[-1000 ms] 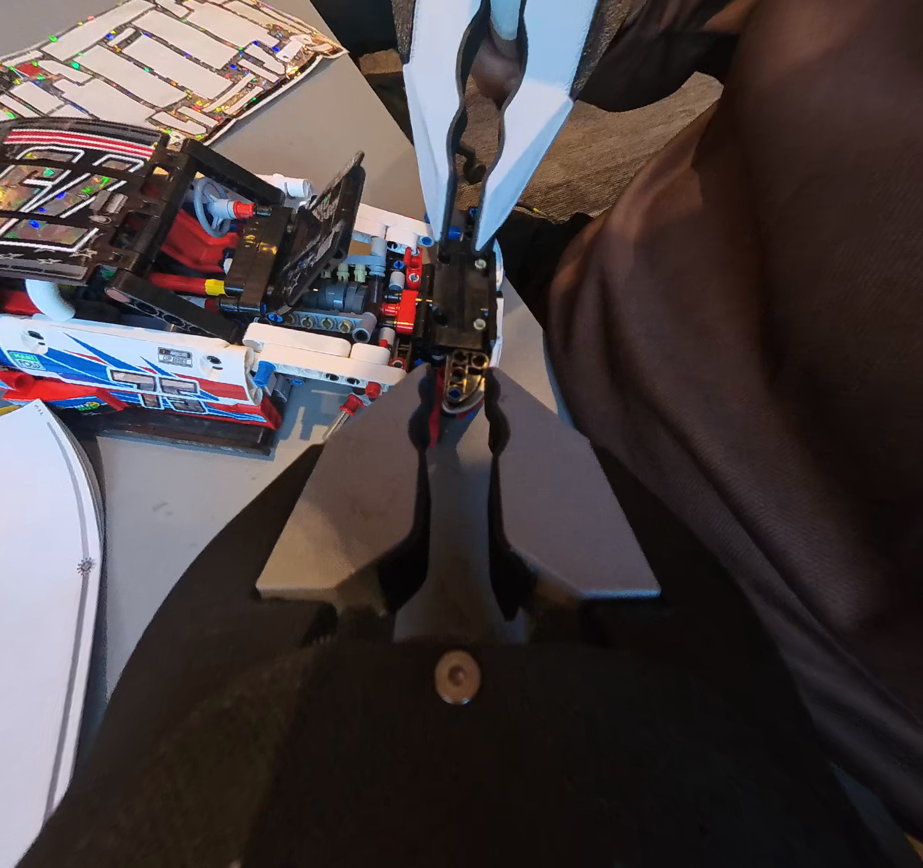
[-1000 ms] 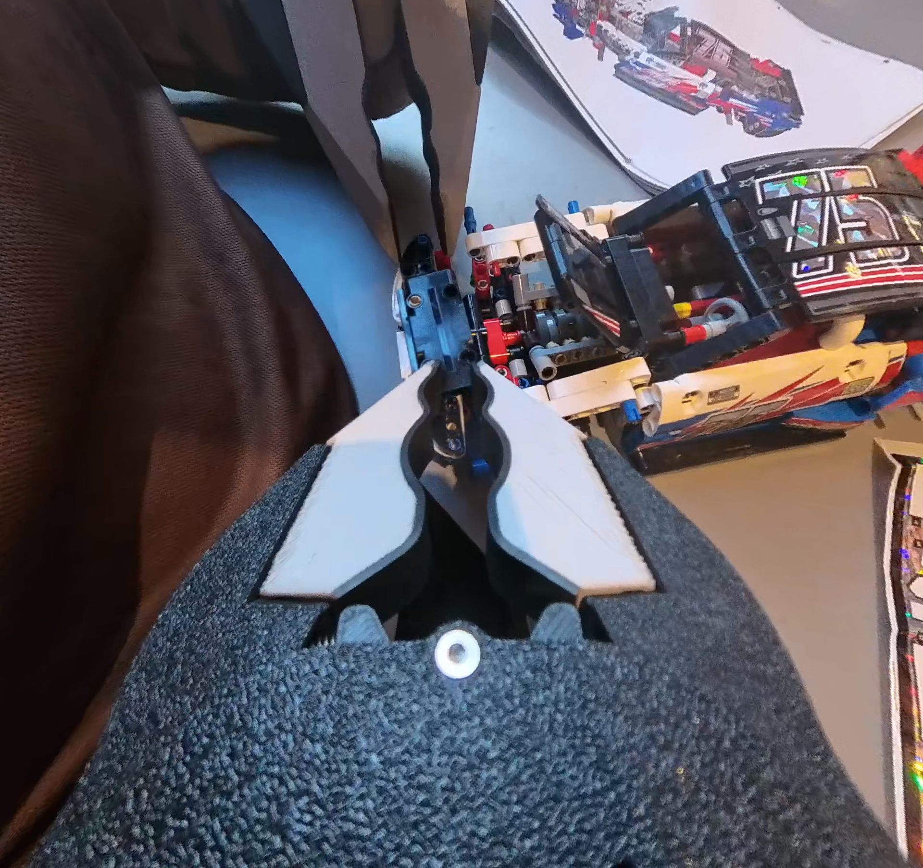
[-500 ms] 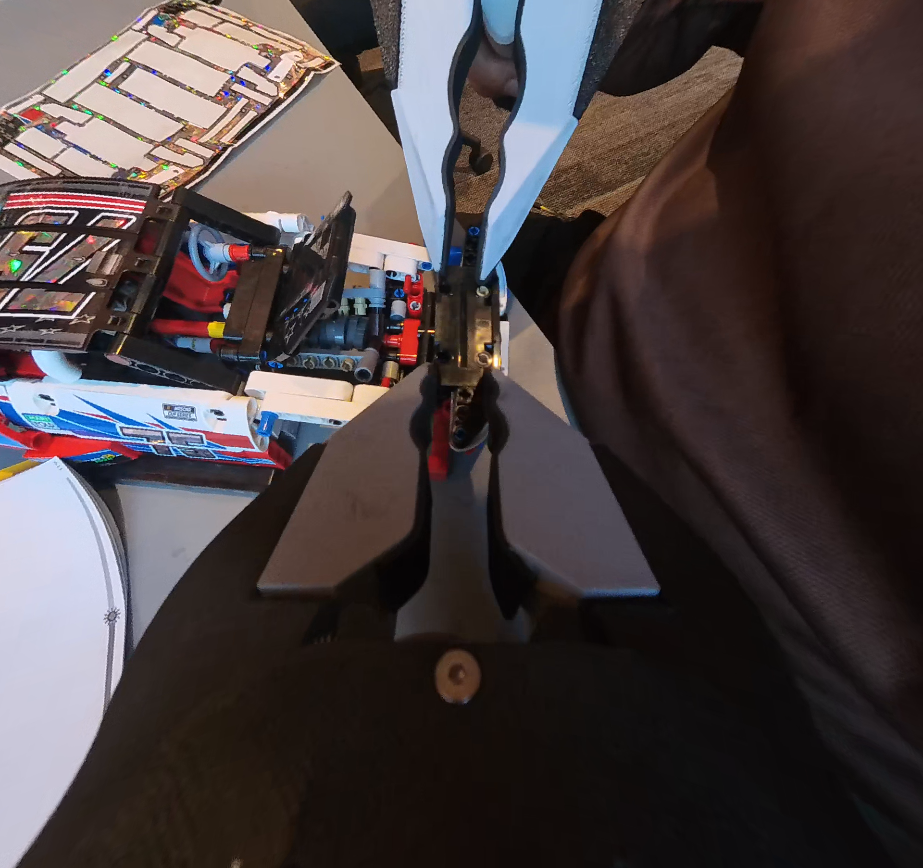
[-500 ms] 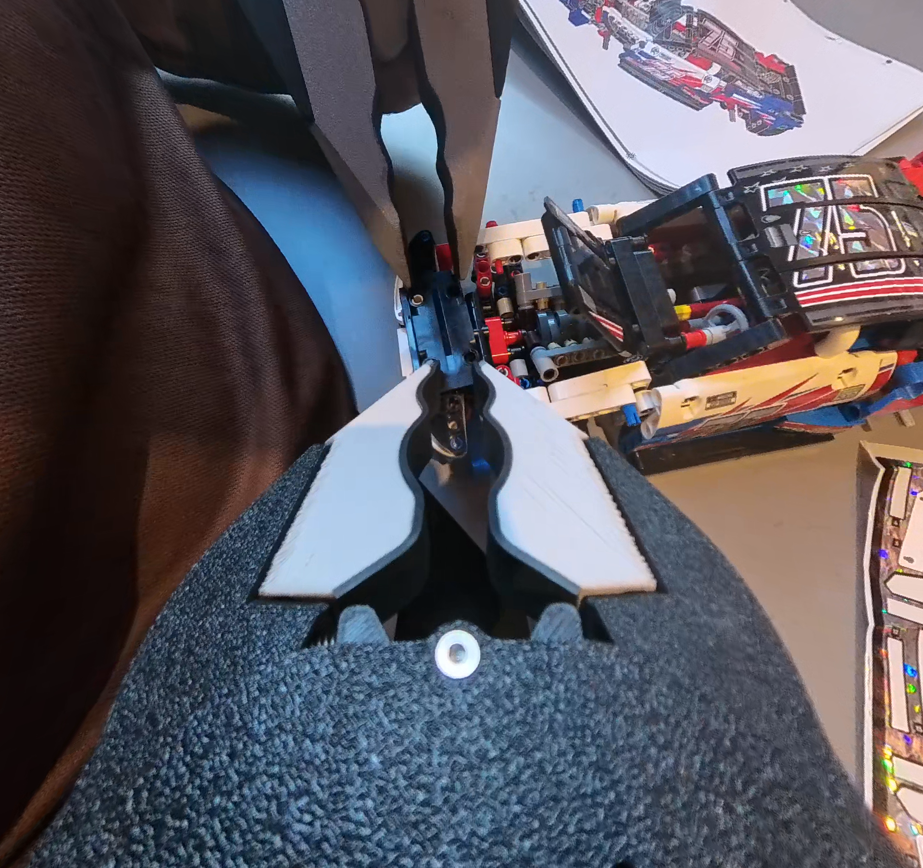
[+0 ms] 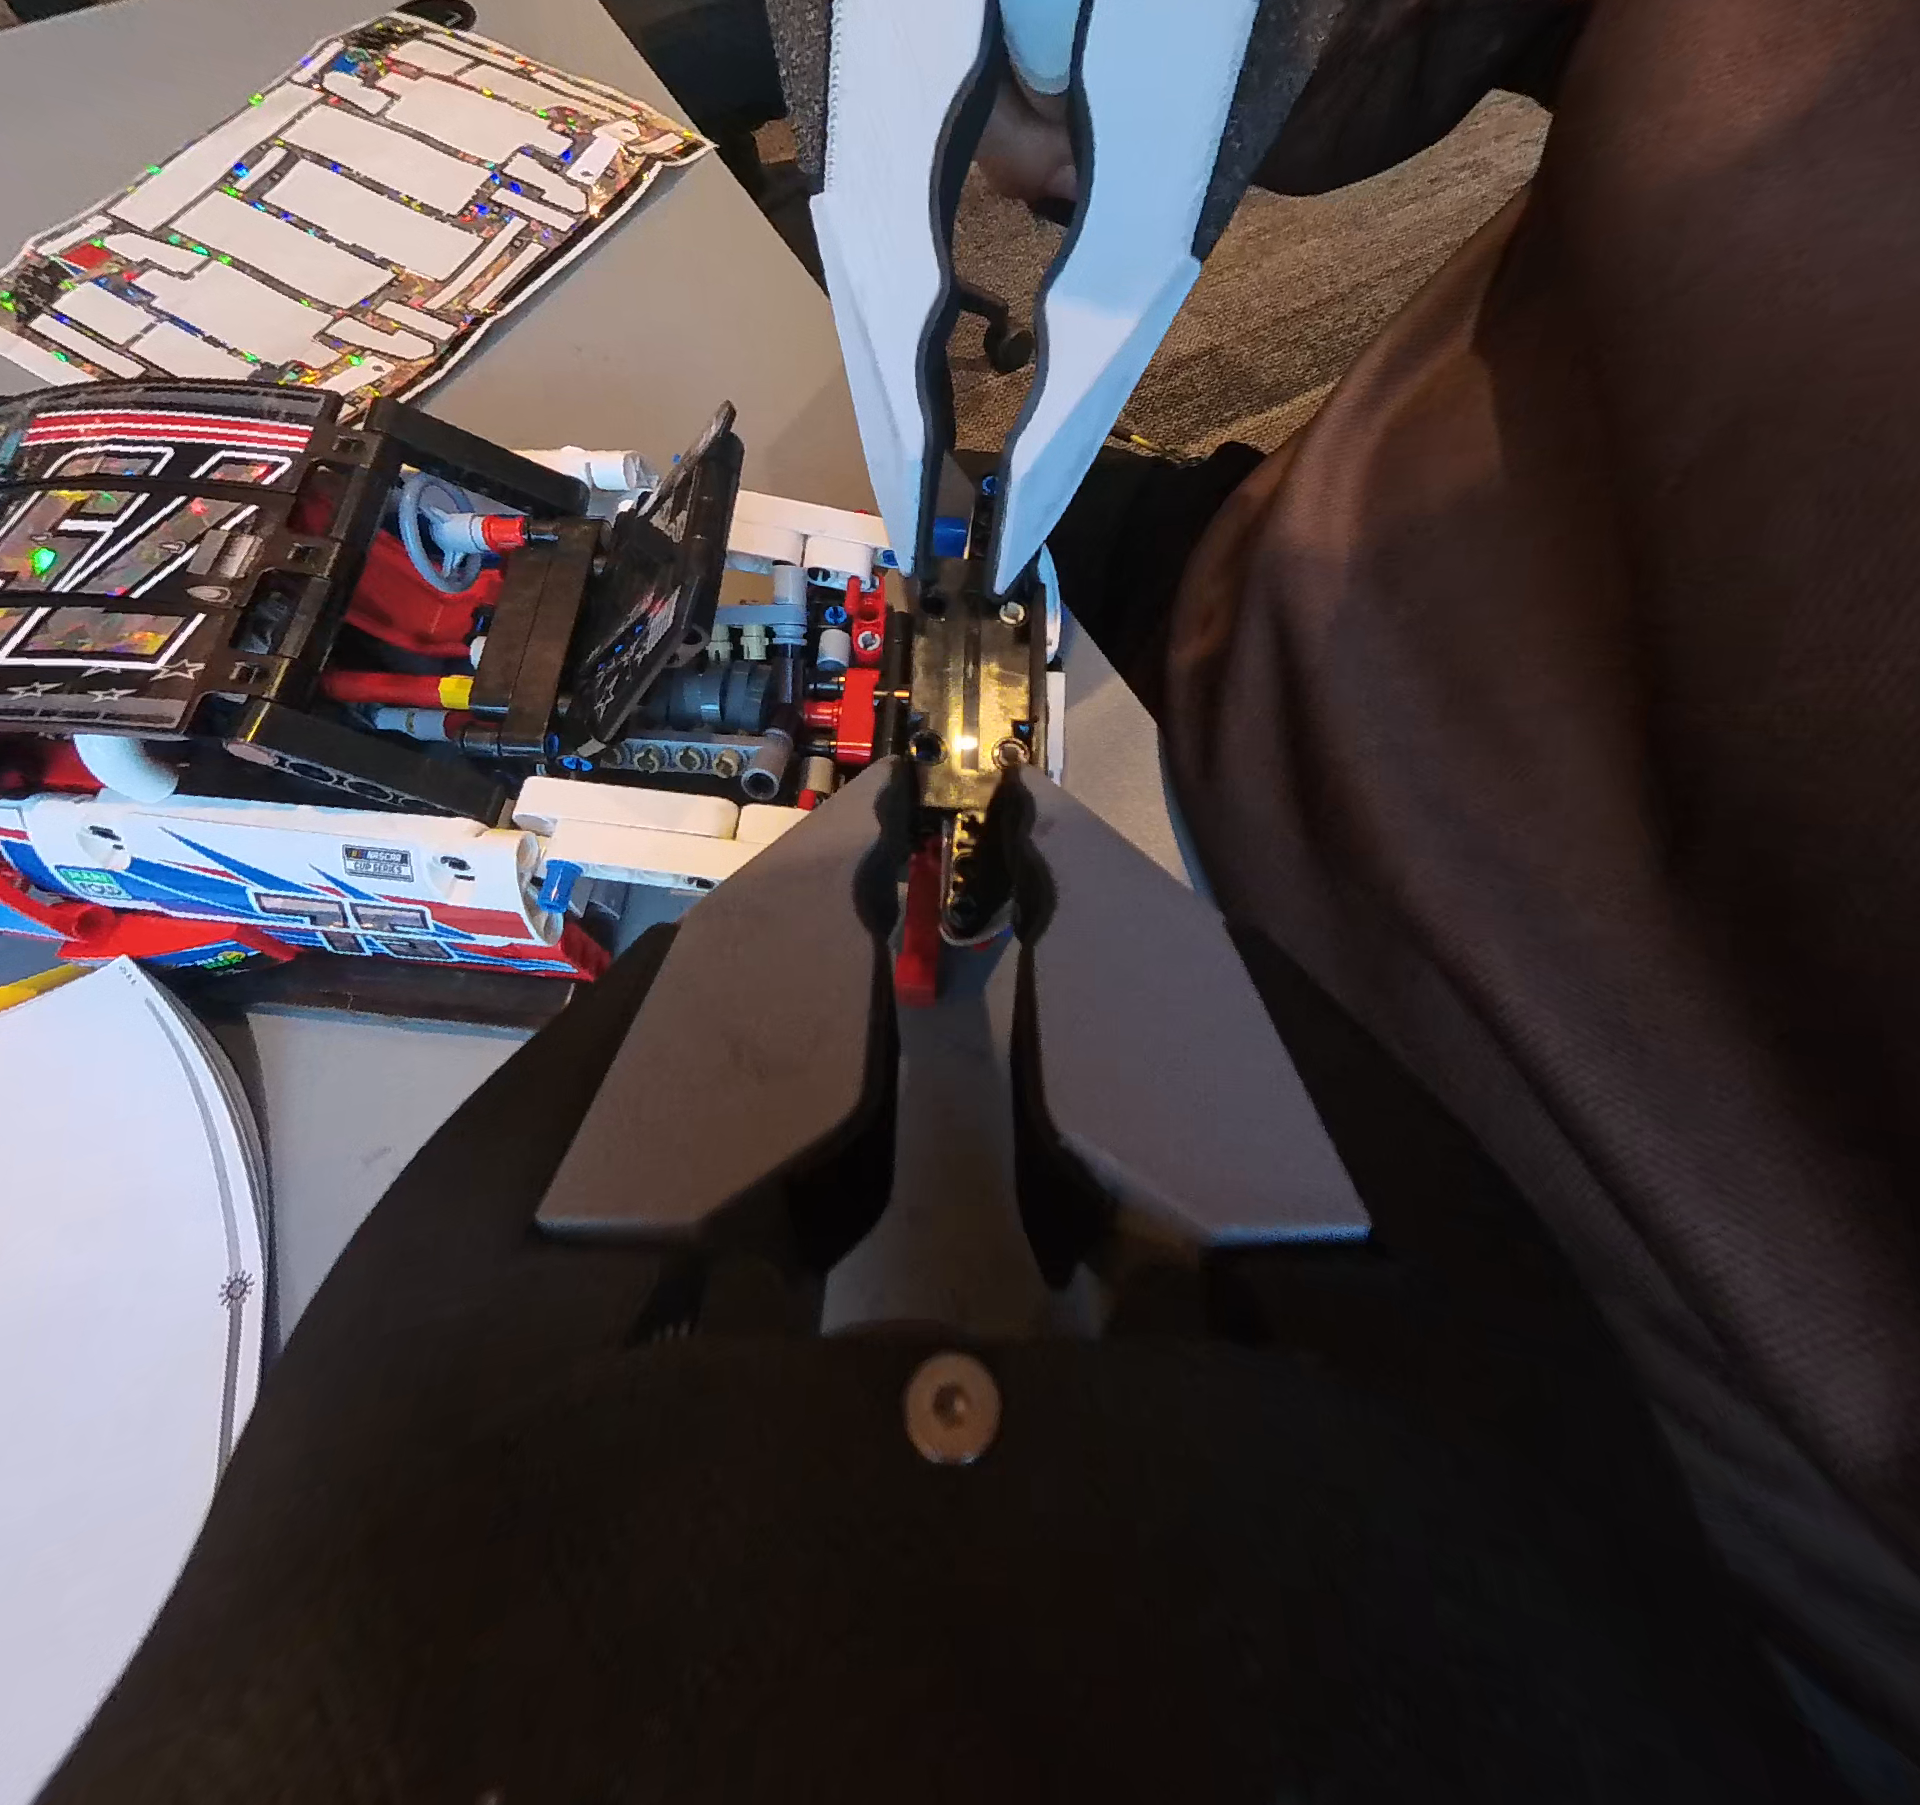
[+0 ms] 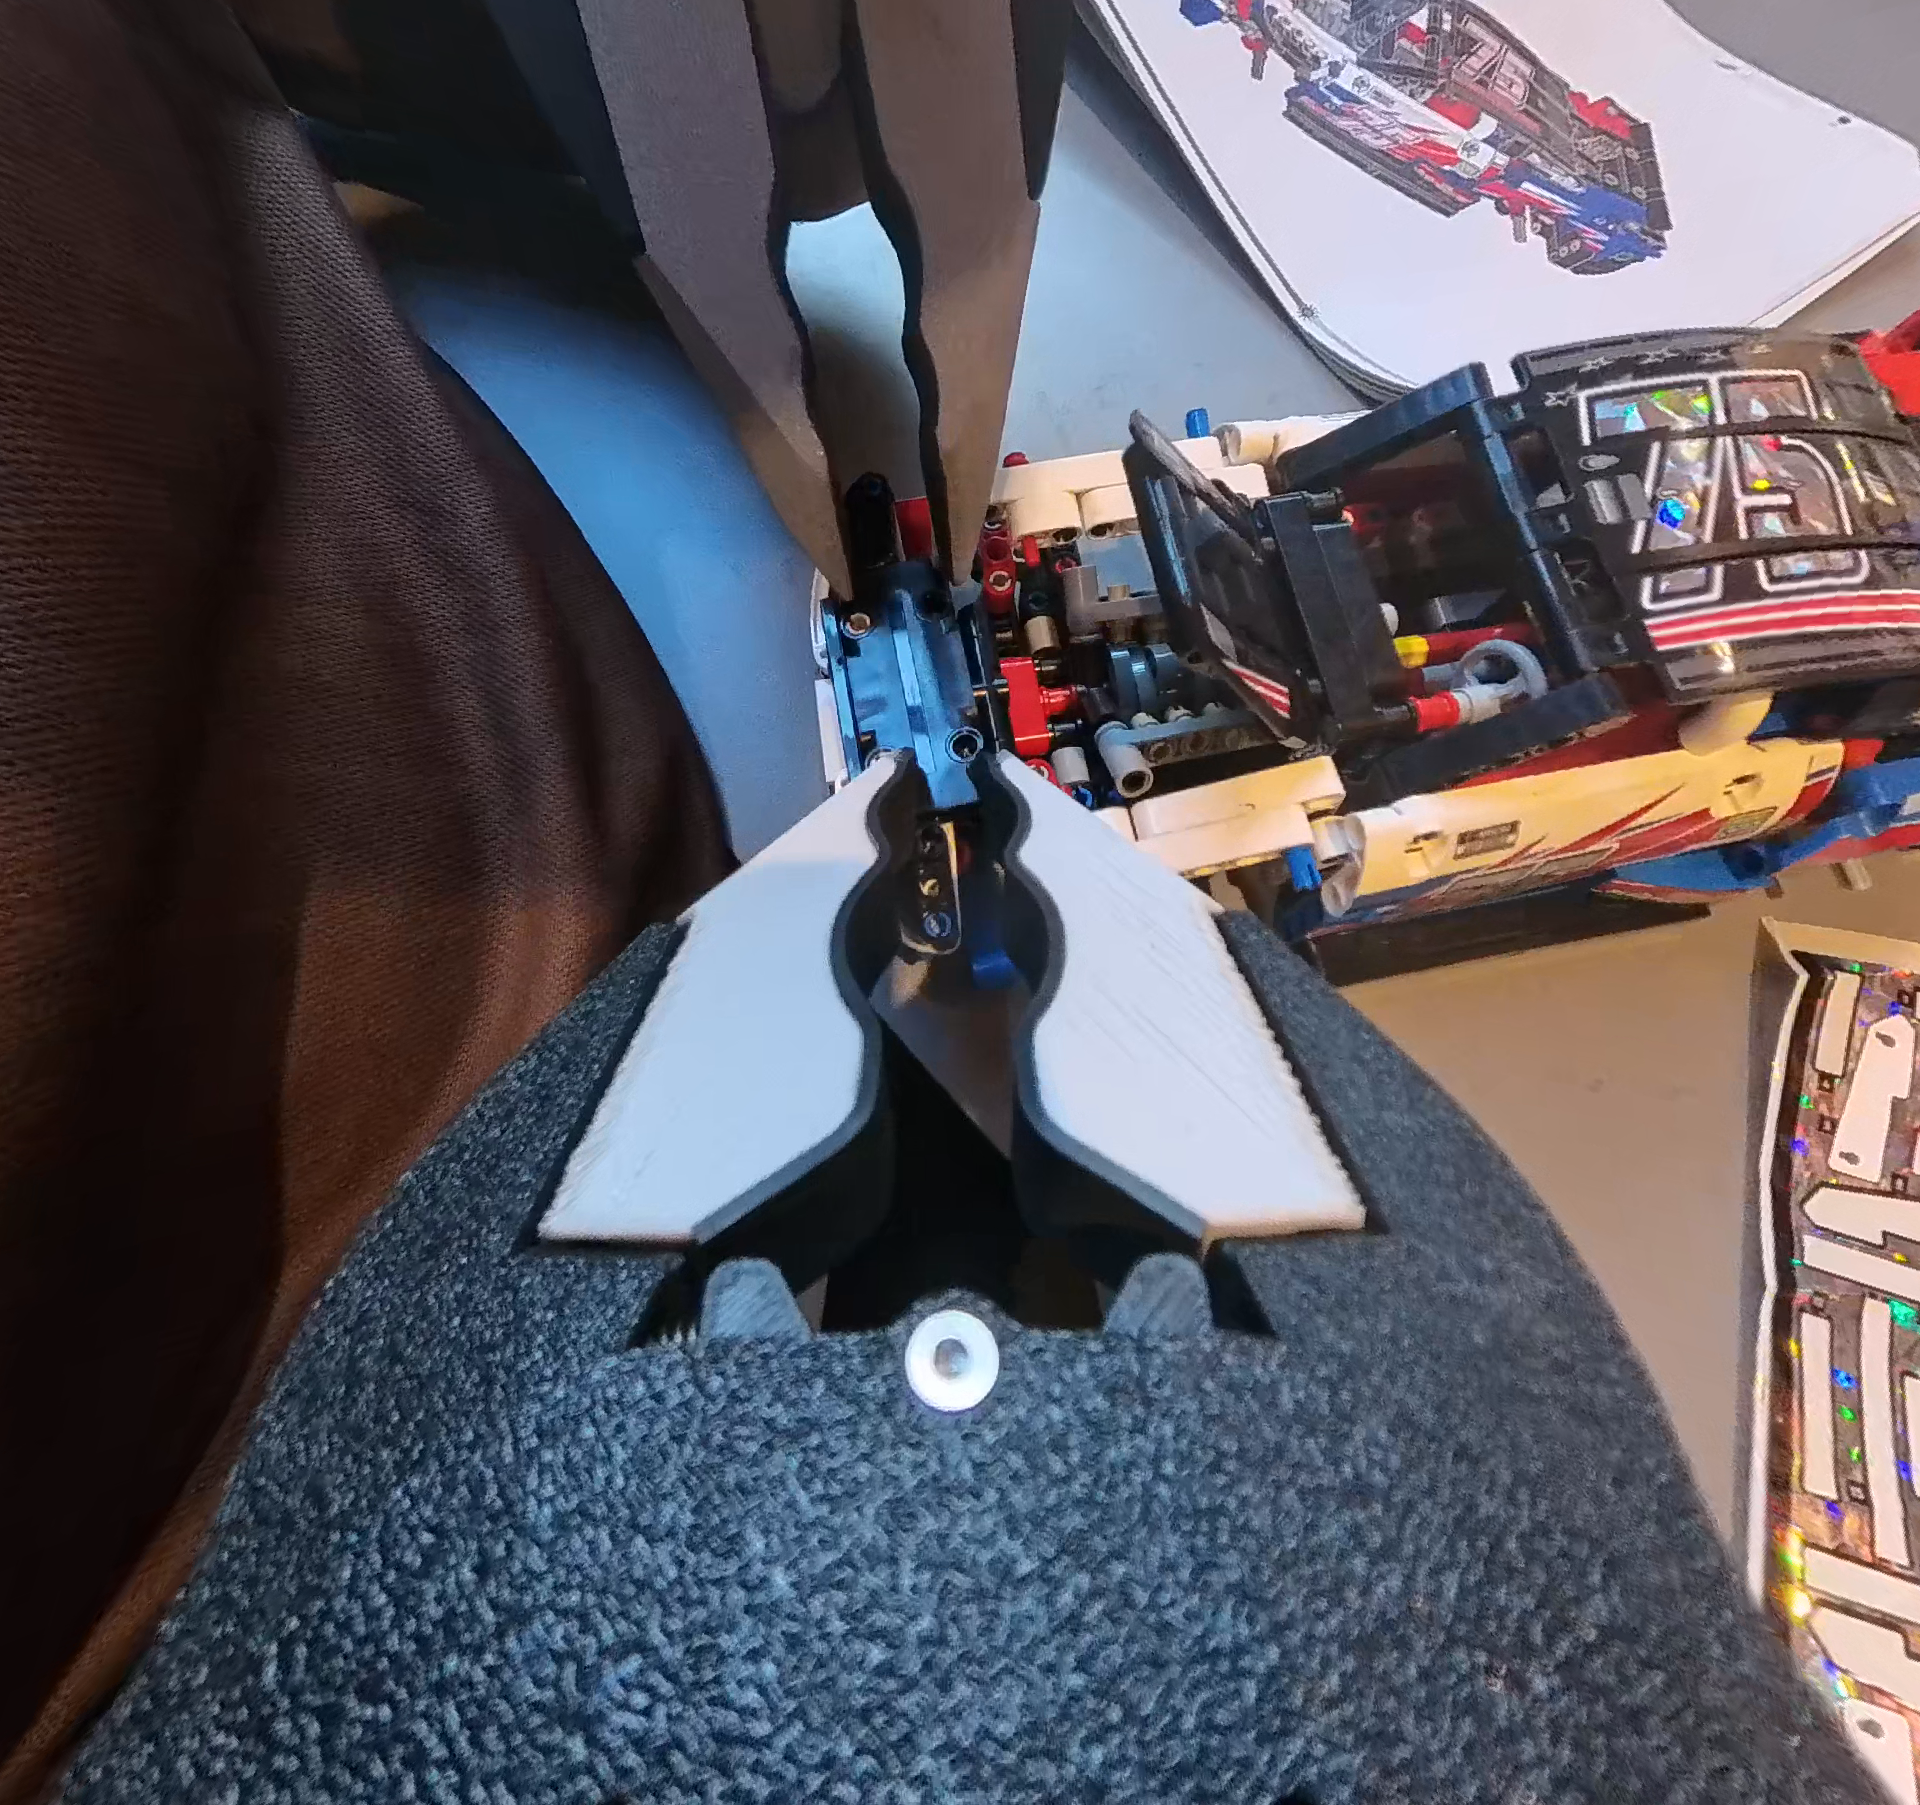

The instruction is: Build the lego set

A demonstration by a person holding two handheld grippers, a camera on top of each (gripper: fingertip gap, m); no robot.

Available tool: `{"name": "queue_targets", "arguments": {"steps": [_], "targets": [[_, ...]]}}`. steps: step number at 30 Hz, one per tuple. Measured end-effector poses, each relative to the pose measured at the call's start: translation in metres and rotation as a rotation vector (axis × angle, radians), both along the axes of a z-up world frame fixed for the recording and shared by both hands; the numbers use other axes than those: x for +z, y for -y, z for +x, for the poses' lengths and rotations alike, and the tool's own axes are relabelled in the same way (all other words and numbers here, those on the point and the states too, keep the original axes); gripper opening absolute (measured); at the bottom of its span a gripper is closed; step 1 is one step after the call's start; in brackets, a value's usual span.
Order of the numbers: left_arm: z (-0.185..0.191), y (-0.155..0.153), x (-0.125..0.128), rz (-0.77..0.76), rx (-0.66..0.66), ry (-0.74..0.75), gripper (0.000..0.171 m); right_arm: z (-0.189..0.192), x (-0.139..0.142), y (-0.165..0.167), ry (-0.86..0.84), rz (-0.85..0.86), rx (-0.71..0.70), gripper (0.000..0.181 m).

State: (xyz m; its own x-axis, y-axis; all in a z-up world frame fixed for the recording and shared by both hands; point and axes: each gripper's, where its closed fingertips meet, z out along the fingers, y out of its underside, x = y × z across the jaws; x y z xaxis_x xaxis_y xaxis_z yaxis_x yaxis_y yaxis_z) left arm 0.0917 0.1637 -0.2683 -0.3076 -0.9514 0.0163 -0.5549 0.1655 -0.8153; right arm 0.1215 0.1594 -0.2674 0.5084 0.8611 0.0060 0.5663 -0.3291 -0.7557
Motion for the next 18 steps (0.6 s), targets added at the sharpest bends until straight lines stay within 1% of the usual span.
{"name": "queue_targets", "arguments": {"steps": [2, 8, 9, 10, 12, 13, 18], "targets": [[0.001, -0.0003, 0.0004, -0.001, 0.0, 0.004, 0.011, -0.0004, -0.0001, 0.0003, 0.013, 0.006, 0.003, 0.012], [0.0012, -0.0011, 0.0009, 0.011, 0.002, -0.005, 0.009, -0.0003, -0.0004, 0.0005, 0.059, 0.009, -0.003, 0.011], [0.0, -0.0006, 0.0018, 0.007, 0.003, -0.007, 0.01, -0.0005, -0.0004, 0.0004, 0.06, 0.006, -0.003, 0.01], [-0.0017, 0.0006, 0.0031, -0.001, 0.002, -0.008, 0.015, -0.0007, -0.0004, 0.0003, 0.059, 0.003, -0.005, 0.01], [-0.0059, 0.0016, 0.0039, 0.001, -0.001, -0.011, 0.018, -0.0012, -0.0006, 0.0004, 0.054, -0.006, -0.008, 0.009], [-0.0072, 0.0008, 0.0029, 0.011, 0.002, -0.014, 0.02, -0.0013, -0.001, 0.0012, 0.052, -0.012, -0.006, 0.002], [-0.0063, 0.0001, -0.0015, 0.053, -0.008, -0.031, 0.019, -0.0024, -0.0003, 0.0008, 0.068, 0.008, -0.015, 0.0]]}}
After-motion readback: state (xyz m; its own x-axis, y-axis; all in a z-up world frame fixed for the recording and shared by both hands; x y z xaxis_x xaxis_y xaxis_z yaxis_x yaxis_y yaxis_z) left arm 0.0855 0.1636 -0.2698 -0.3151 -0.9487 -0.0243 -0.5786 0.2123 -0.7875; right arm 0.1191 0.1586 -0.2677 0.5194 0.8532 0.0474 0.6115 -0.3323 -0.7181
